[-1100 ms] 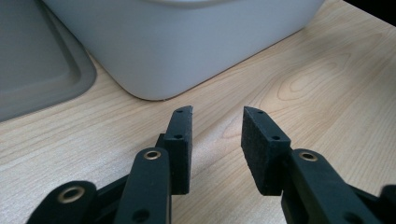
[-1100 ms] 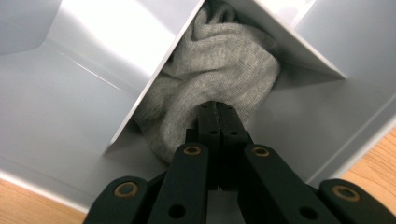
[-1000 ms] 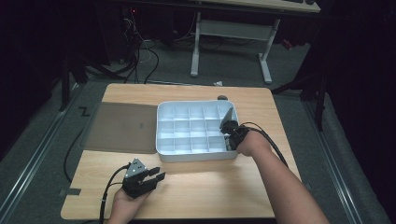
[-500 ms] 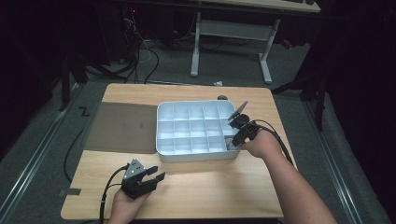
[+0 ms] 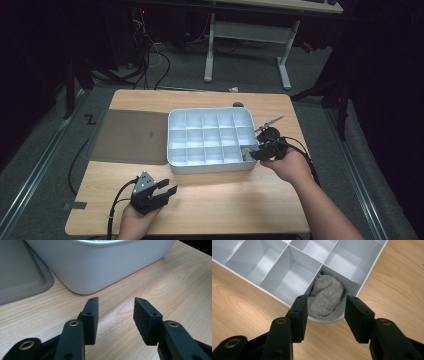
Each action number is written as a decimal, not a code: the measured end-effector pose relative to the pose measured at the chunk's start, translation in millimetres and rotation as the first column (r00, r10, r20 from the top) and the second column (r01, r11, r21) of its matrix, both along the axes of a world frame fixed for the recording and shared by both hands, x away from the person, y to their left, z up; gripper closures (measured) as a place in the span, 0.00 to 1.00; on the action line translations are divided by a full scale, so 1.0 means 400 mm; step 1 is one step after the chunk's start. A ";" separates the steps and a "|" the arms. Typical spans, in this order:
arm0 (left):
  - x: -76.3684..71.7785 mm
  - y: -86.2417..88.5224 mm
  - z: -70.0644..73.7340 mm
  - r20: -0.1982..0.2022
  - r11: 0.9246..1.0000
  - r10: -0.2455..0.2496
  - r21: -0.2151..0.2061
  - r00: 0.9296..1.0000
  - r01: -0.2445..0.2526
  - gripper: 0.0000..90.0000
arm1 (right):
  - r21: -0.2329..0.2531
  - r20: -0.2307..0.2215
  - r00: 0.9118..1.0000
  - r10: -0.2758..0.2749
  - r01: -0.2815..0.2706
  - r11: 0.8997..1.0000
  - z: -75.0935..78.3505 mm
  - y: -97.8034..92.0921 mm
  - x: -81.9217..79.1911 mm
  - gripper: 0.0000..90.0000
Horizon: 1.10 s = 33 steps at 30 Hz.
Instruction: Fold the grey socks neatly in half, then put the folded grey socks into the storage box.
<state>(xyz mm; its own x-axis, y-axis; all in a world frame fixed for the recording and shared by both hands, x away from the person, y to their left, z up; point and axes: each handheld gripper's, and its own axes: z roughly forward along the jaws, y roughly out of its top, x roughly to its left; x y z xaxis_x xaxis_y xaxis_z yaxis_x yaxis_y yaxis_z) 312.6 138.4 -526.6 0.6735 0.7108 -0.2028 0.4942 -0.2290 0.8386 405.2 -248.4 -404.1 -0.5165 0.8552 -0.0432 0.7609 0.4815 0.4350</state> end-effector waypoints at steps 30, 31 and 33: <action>-0.029 -0.019 0.004 0.030 0.999 0.033 0.027 0.999 -0.034 0.56 | 0.266 0.351 0.934 -0.068 -0.030 0.964 -0.188 -0.050 -0.238 0.51; -0.032 -0.023 0.005 0.033 0.999 0.031 0.031 0.999 -0.032 0.56 | 0.275 0.358 0.931 -0.069 -0.034 0.961 -0.199 -0.050 -0.245 0.51; -0.036 -0.027 0.008 0.041 0.999 0.029 0.035 0.999 -0.030 0.56 | 0.289 0.369 0.927 -0.071 -0.042 0.956 -0.217 -0.048 -0.258 0.51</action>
